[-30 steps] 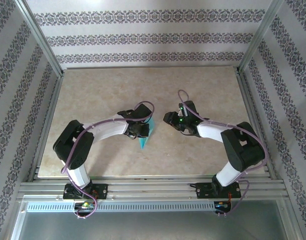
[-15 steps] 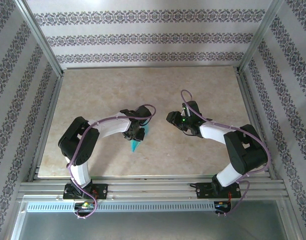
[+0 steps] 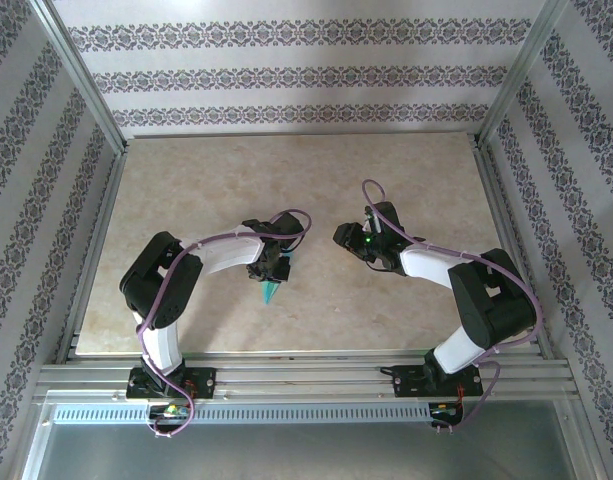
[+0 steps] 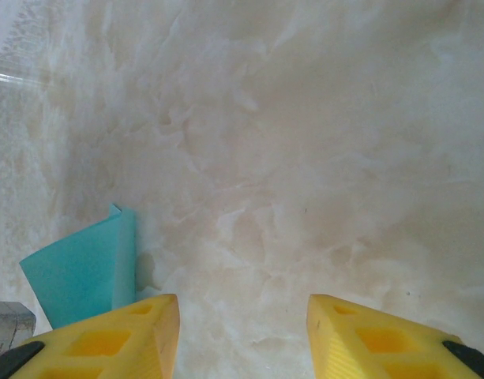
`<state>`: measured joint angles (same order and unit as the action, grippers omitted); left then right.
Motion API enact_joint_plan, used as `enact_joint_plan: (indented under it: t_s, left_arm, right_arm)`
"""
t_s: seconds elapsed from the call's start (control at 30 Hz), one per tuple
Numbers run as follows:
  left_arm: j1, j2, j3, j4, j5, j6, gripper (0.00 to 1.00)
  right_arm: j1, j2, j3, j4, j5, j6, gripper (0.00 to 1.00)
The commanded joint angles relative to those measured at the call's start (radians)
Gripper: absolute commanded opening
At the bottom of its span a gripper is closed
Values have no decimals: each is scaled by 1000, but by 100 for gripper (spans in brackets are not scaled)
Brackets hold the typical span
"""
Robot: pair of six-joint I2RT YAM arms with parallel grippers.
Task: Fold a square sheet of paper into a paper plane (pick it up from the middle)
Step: Move the paper plane to the top-center of the table.
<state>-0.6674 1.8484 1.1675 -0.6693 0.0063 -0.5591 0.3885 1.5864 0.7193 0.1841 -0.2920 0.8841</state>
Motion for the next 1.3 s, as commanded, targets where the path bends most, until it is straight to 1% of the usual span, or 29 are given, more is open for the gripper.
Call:
enact_joint_plan:
  t_s: [0.0,0.13,0.27,0.4,0.43,0.57,0.73,0.8,0.87,1.03,1.27]
  left_arm:
    - [8,-1,10,-15,-6,-25,16]
    - [7,-30,16,-27,-20,-28,12]
    - [8,-65,14,-35,-37,-39,4]
    - [8,-70,14,-24,-52,-47,3]
    - [8,-65,12,-18,-51,-51,3]
    - [8,-29,20,-5,-40,-59,3]
    - [8,-3,27,6,-36,-64,3]
    - [8,5,27,12,-31,-66,4]
    - [9,12,28,14,-29,-71,5]
    - [8,25,25,23,-20,-79,12]
    - [11,33,26,21,-25,-81,12]
  right_arm:
    - [1,4,-12,-7,16,-4,48]
    - [1,3,-11,-5,17,-3,49]
    - [1,4,-12,-2,16,-2,49]
    - [1,-6,-22,9,22,-4,51]
    - [1,-14,-29,17,26,-6,53]
    - [1,-61,-56,18,54,-35,68]
    - [1,-140,-75,-37,131,-101,87]
    - [1,-167,-75,-64,159,-123,91]
    - [1,-184,-73,-81,175,-139,92]
    - [1,-187,-69,-88,178,-139,93]
    - [1,-171,-61,-80,165,-125,92]
